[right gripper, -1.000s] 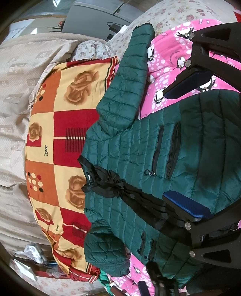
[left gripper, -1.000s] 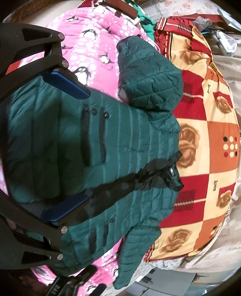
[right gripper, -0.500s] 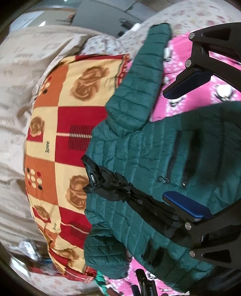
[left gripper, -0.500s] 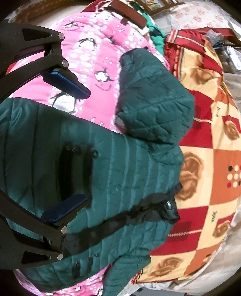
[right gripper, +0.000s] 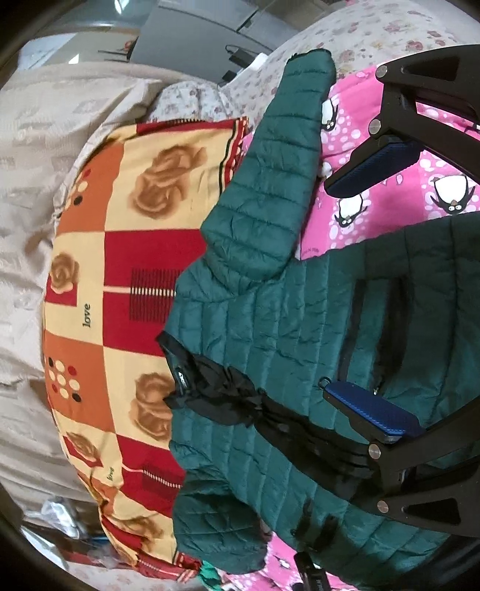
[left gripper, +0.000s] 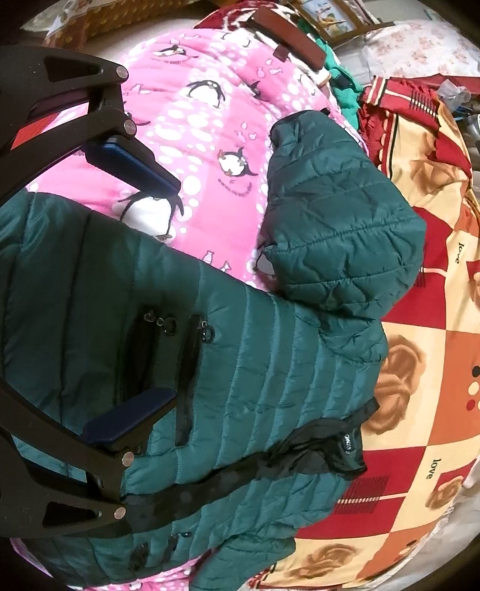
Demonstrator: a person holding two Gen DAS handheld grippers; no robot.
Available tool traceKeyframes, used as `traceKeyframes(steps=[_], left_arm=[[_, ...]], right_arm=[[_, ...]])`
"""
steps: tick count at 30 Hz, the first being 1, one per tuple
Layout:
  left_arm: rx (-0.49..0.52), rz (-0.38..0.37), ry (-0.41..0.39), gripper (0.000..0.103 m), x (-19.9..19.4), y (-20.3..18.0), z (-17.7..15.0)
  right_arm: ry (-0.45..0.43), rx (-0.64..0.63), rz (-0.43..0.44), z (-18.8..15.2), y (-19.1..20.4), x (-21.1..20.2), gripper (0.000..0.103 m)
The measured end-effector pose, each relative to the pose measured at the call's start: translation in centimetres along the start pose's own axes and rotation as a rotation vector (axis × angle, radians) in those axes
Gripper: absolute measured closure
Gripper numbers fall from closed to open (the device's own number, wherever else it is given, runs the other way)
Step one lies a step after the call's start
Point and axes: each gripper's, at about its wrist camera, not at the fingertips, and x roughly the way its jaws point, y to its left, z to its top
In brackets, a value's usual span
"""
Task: Fold large clothes
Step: 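Move the left tool toward the jacket sleeve nearest it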
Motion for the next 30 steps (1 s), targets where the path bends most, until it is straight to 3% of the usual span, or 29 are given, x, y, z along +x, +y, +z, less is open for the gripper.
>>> traceKeyframes(steps=[11, 30], left_arm=[[-0.011, -0.006, 0.017, 0.0, 0.4, 0.3, 0.0], [-0.011, -0.005, 0.018, 0.0, 0.4, 0.3, -0.1]], right_arm=[[0.006, -0.045, 0.022, -0.1, 2.0, 0.3, 0.004], [0.012, -0.027, 0.007, -0.3, 1.3, 0.2, 0.004]])
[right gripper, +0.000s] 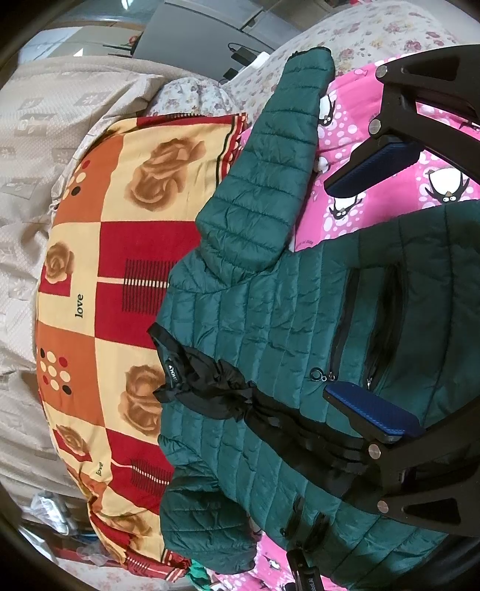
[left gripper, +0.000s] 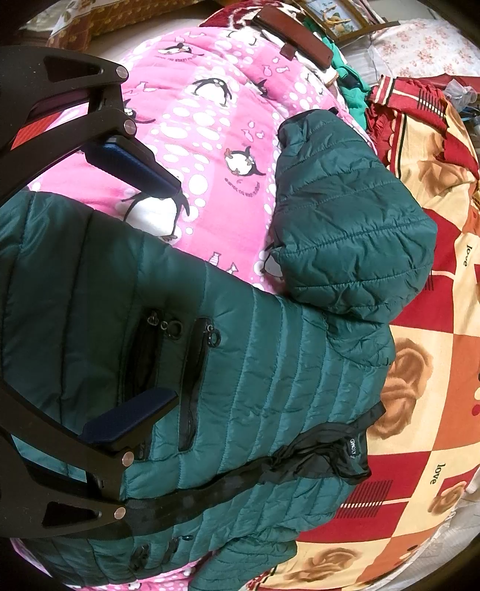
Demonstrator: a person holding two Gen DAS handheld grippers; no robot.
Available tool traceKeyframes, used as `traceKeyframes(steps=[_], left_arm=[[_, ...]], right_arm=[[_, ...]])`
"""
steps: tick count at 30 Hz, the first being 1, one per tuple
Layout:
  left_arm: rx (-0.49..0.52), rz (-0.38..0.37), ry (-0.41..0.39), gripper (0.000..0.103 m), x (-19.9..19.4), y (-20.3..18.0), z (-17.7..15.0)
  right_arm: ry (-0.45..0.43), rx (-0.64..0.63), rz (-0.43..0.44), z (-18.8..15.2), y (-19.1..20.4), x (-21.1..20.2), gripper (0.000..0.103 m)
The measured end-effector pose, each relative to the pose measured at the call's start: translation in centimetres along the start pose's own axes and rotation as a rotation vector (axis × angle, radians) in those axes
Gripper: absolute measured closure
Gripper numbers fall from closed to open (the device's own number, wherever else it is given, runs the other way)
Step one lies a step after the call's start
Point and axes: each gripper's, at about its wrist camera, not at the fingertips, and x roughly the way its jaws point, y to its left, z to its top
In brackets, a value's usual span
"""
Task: Fold large clothes
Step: 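Move the left tool toward the jacket sleeve nearest it, then grasp the sleeve cuff with the left tool and lift it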
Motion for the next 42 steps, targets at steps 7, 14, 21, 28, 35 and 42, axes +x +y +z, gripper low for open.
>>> traceKeyframes(steps=[7, 14, 21, 28, 35, 42], left_arm=[[0.0, 0.0, 0.0, 0.0, 0.0, 0.0, 0.0], [-0.033, -0.094, 0.008, 0.0, -0.1, 1.7, 0.3], [0.061, -0.03, -0.154, 0.0, -0.7, 8.6, 3.1], [0.222, -0.047, -0.207, 0.0, 2.4, 17.1, 5.9], [0.423, -0.093, -0.132, 0.0, 7.5, 22.4, 9.8], [0.585, -0.148, -0.077, 0.006, 10.8, 24.6, 13.9]], right_arm=[[0.0, 0.0, 0.001, 0.0, 0.0, 0.0, 0.004], [0.008, 0.007, 0.003, -0.3, -0.7, 0.0, 0.004], [0.003, 0.003, 0.001, -0.3, -0.8, -0.3, 0.004], [0.014, 0.019, 0.007, -0.3, -1.0, -0.1, 0.004], [0.035, -0.018, 0.004, -0.3, 0.3, 0.7, 0.004], [0.07, -0.073, -0.016, -0.7, 1.5, 1.9, 0.004]])
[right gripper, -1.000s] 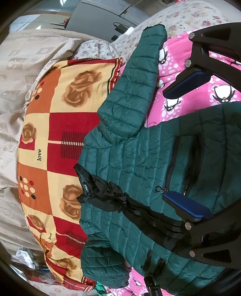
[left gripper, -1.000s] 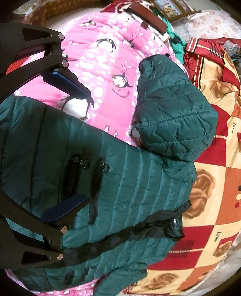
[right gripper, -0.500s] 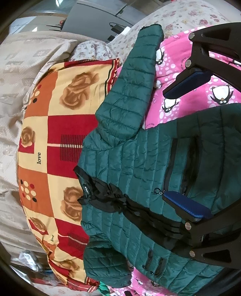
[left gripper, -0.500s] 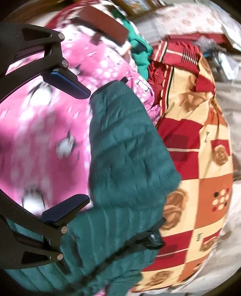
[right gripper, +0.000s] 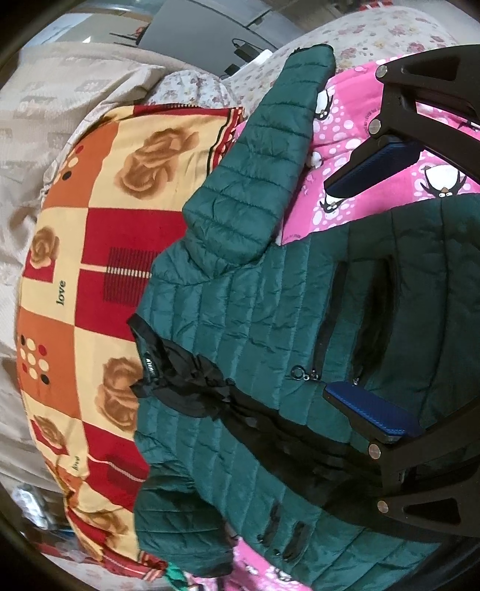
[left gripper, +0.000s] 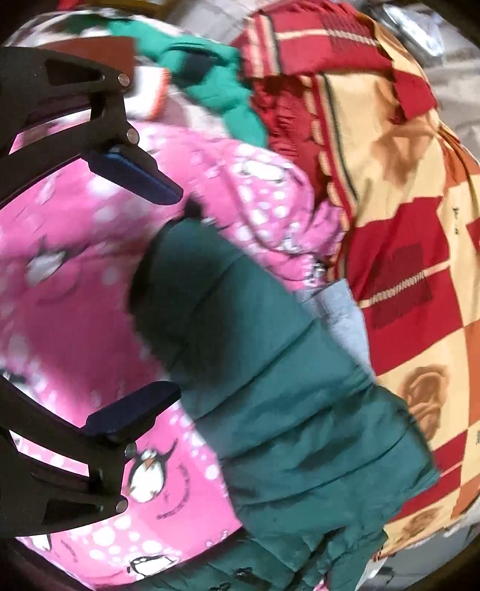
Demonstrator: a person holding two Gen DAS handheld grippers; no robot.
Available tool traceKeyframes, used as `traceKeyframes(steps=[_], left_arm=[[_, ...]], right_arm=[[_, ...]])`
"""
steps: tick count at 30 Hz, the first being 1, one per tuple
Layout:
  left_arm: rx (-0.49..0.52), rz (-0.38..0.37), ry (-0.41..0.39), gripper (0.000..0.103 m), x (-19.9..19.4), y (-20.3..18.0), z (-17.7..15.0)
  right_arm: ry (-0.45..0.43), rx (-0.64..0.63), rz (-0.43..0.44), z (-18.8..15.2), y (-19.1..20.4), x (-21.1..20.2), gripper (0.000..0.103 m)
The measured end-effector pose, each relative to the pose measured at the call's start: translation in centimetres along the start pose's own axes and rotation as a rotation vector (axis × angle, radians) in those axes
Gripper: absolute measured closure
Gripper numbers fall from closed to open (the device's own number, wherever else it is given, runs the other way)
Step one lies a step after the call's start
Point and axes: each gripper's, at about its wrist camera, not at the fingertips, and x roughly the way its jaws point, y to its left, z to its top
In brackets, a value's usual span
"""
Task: Fold large clothes
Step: 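Grasp the sleeve cuff with the left tool and lift it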
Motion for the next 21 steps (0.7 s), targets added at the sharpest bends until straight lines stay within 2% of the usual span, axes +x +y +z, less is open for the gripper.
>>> traceKeyframes(steps=[2, 5, 8, 11, 16, 19, 21], left_arm=[[0.03, -0.063, 0.0, 0.006, 0.3, 0.9, 1.0], [0.113, -0.127, 0.059, 0.006, 1.7, 1.3, 2.4], [0.163, -0.122, 0.098, 0.006, 3.3, 1.5, 2.9], [0.135, -0.166, 0.109, 0.006, 4.4, 1.9, 3.0], [0.152, -0.268, 0.18, 0.006, 5.0, 0.1, 2.0], [0.108, -0.297, 0.201, 0.006, 4.6, 0.3, 1.6], [0.044, -0.328, 0.221, 0.011, 4.1, 0.6, 1.6]], right_arm=[[0.012, -0.015, -0.005, 0.0, 0.3, 0.5, 0.004], [0.03, -0.032, -0.006, 0.0, 0.8, 1.2, 0.004], [0.047, -0.049, -0.005, 0.2, 1.4, 1.9, 0.004], [0.062, -0.07, 0.002, 0.3, 2.3, 2.6, 0.004], [0.062, -0.1, 0.012, 0.5, 3.7, 2.9, 0.004], [0.059, -0.111, 0.011, 0.5, 4.1, 2.8, 0.004], [0.057, -0.112, 0.007, 0.4, 4.0, 2.6, 0.004]])
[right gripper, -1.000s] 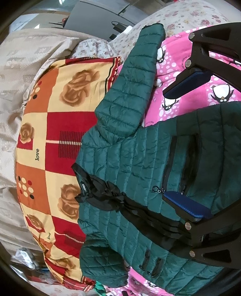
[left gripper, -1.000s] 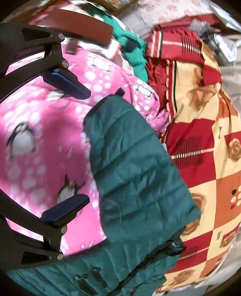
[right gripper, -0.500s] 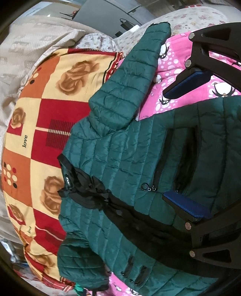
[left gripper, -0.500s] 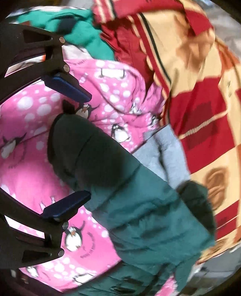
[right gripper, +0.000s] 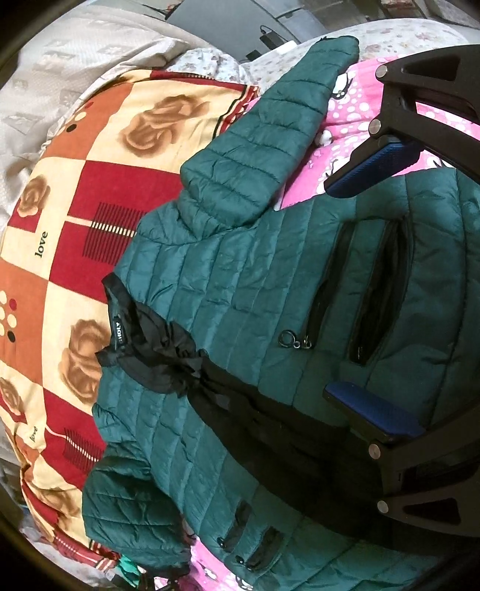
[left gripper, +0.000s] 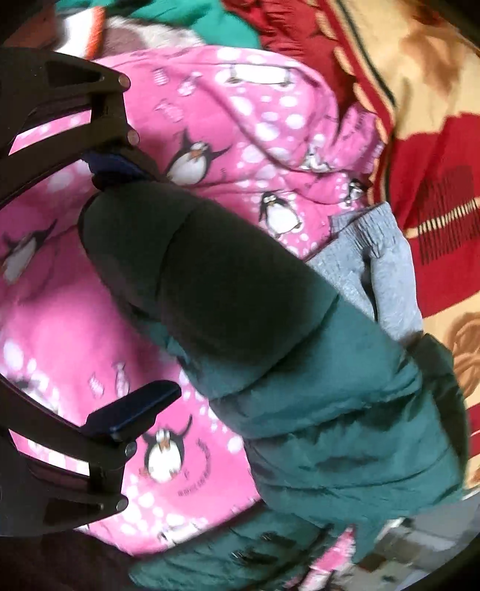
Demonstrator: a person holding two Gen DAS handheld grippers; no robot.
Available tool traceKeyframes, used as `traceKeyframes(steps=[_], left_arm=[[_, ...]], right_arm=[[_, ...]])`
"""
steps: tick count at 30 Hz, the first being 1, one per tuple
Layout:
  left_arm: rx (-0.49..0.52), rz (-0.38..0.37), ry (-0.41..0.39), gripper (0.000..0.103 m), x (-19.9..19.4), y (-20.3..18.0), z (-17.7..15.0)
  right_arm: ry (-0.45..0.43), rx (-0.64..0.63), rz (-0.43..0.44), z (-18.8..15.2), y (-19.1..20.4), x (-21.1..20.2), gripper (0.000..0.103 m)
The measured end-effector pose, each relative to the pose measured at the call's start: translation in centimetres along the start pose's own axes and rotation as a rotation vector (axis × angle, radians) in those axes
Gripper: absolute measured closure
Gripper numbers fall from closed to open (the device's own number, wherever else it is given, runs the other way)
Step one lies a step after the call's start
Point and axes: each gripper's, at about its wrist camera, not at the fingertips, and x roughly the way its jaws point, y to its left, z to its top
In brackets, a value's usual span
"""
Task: Fold large clothes
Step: 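Grasp the sleeve cuff with the left tool and lift it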
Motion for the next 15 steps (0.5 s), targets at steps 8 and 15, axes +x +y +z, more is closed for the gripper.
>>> traceKeyframes(steps=[8, 15], left_arm=[[-0.161, 0.042, -0.014, 0.088, -1.7, -2.2, -2.2], [-0.197, -0.047, -0.013, 0.089, -8.1, -7.7, -3.9]], right_arm=[[-0.014, 0.026, -0.018, 0.0, -0.8, -0.6, 0.004], [-0.029, 0.026, -0.033, -0.9, -1.4, -1.8, 0.004]])
